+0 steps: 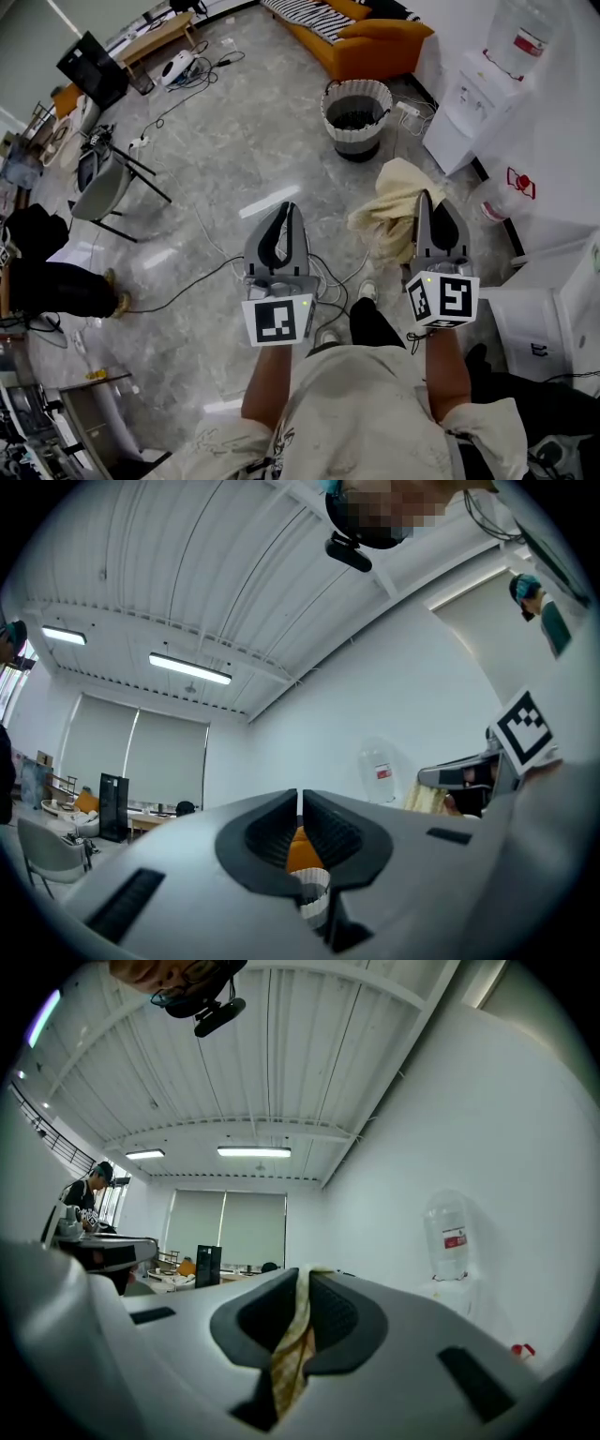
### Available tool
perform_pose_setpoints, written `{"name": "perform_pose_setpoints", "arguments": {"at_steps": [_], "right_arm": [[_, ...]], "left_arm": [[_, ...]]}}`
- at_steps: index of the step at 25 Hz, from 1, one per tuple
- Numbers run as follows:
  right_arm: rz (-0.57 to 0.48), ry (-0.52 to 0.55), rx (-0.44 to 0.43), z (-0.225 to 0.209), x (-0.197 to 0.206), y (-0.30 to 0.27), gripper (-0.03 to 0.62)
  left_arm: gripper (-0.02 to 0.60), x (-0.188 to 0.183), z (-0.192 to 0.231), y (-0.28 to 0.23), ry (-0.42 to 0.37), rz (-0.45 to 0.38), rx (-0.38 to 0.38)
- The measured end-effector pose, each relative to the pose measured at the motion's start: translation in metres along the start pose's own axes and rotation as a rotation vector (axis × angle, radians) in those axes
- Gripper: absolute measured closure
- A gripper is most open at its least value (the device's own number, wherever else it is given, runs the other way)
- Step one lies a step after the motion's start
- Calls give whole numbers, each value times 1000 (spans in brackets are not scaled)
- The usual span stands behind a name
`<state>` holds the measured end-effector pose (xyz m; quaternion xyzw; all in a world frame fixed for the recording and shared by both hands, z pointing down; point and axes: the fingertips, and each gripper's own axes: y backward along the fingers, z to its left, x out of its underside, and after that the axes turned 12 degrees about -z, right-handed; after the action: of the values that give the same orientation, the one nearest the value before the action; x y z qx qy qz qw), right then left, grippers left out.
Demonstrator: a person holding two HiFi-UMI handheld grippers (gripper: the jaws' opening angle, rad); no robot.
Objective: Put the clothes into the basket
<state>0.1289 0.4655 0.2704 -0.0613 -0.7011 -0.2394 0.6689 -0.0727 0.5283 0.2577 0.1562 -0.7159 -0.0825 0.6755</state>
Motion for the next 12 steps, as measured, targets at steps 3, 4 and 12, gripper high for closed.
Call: {"name": "perform_pose_setpoints", "arguments": {"at_steps": [3,4,12], "right_arm": [[4,-13,12,-27,10,-22,585],[7,-19,18,-37,14,-29,585],[27,-1,-4,-105,35,-81,585]], "left_arm": [[563,9,-10,-34,-8,2,1],[563,13,-13,-45,-11,6,-1],[563,41,-48,-126,-11,13,10]]}}
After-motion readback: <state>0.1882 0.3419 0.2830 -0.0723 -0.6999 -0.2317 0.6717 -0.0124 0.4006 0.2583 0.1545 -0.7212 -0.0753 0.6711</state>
